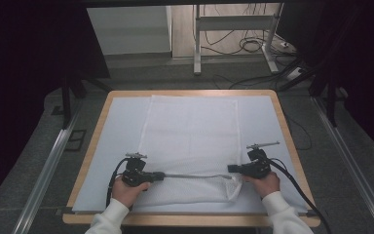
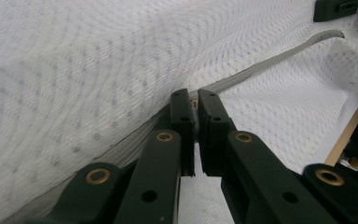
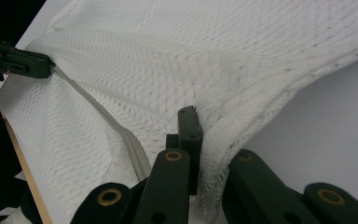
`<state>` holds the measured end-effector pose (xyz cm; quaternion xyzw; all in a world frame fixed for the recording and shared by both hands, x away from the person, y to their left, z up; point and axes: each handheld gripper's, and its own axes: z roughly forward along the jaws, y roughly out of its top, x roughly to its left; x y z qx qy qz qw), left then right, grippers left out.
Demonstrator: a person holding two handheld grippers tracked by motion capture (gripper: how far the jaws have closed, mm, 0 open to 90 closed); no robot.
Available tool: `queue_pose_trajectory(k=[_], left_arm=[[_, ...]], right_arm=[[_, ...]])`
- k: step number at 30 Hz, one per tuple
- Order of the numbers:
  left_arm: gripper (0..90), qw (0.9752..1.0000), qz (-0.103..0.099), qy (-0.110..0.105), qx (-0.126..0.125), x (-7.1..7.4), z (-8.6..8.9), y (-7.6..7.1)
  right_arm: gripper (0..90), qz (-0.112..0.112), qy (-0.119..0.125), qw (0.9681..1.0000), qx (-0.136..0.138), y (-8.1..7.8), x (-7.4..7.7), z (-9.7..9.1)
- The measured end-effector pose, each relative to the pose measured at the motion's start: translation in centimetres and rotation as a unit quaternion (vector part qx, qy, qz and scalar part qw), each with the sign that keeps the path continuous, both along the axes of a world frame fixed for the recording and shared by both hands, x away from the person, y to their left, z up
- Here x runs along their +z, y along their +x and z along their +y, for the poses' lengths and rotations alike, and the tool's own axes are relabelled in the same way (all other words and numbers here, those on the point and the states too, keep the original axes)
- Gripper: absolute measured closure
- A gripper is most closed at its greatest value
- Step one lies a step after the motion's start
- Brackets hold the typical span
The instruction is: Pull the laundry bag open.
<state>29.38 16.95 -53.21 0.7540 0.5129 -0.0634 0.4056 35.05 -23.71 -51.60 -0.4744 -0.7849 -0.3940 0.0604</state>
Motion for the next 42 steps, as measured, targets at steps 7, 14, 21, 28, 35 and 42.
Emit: queue_pose_trajectory(k=[7, 14, 21, 28, 35, 42], left_arm=[[86.3, 1.0000, -0.002, 0.005, 0.004, 0.1, 0.6, -0.2], [86.3, 0.9999, -0.001, 0.004, 0.010, 0.1, 1.5, -0.5], [86.3, 0.9999, 0.000, 0.000, 0.013, 0.1, 2.3, -0.6], [86.3, 0.9995, 0.000, -0.001, 0.030, 0.1, 3.6, -0.9], [86.3, 0.9993, -0.002, -0.001, 0.038, 0.2, 4.5, -1.1], [86.3, 0.9991, -0.001, -0.001, 0.042, 0.2, 5.1, -1.3]], right_arm=[[88.2, 0.000, -0.001, 1.0000, 0.001, 0.1, -0.1, 0.0], [88.2, 0.001, -0.002, 1.0000, 0.000, 0.1, -0.2, 0.0], [88.2, 0.002, -0.002, 1.0000, 0.001, 0.1, -0.2, 0.0], [88.2, 0.003, -0.003, 1.0000, 0.000, 0.1, -0.3, 0.0], [88.2, 0.001, -0.003, 1.0000, 0.000, 0.1, -0.3, 0.0], [88.2, 0.001, -0.003, 1.0000, 0.000, 0.2, -0.3, 0.0]])
